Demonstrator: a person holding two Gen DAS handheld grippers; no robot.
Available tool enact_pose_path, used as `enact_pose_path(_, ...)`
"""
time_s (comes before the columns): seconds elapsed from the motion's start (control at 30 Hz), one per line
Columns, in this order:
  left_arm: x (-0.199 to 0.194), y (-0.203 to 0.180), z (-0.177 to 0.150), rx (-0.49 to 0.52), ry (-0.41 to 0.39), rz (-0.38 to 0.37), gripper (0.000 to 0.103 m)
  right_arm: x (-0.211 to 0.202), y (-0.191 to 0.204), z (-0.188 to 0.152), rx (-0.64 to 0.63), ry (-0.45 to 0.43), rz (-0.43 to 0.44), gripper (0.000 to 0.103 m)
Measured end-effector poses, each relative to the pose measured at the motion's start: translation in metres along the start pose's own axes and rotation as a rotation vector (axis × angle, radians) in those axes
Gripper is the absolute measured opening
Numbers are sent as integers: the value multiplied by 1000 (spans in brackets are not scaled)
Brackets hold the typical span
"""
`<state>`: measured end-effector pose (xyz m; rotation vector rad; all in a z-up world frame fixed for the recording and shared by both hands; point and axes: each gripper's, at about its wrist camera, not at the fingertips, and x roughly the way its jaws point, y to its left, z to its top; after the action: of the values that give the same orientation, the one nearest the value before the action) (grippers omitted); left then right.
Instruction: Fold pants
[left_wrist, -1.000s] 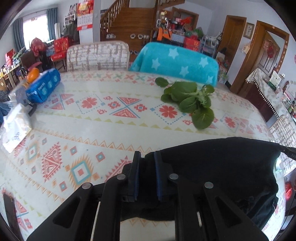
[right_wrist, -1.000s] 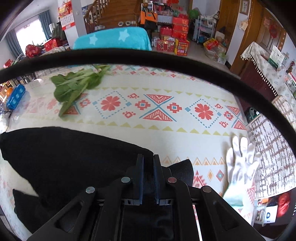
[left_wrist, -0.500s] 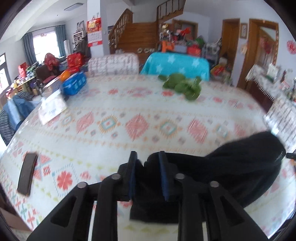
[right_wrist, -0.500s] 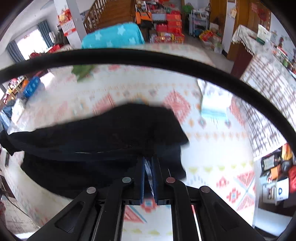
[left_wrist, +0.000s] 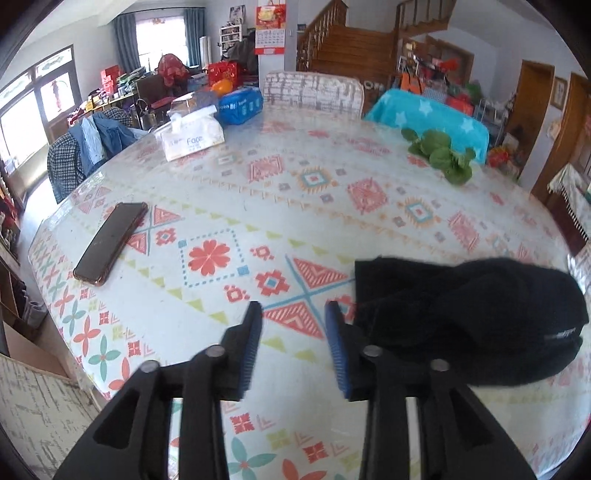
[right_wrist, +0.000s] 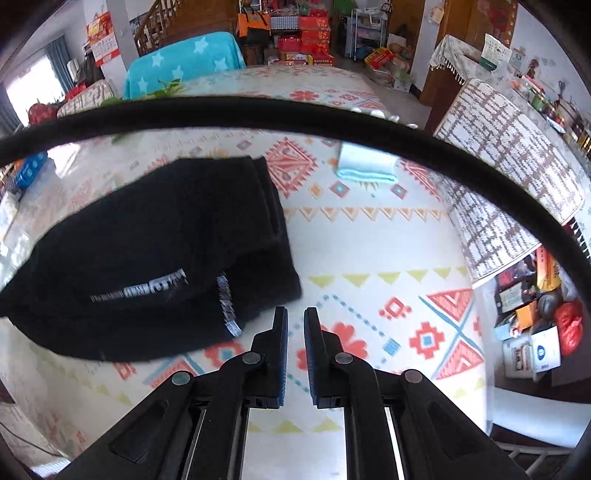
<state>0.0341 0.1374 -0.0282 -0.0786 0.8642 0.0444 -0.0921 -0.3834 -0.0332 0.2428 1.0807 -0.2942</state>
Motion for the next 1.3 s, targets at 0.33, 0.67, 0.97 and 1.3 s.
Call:
enact_pose_path(0.33,8,-28,8,-26,41,-121,45,21,25,34,89,-11,24,78)
enact_pose_path(0.67,25,-29,7,-36,90,-131,45,34,31,42,147,19,62,18)
enact_pose_path(0.97,29,0,-1,-133,109,-139,45,15,5,-2,129,133,-14,35)
enact_pose_path(1.3,26,1,-20,-196,128,-197,45,-42,206,41,-428,-81,168,45)
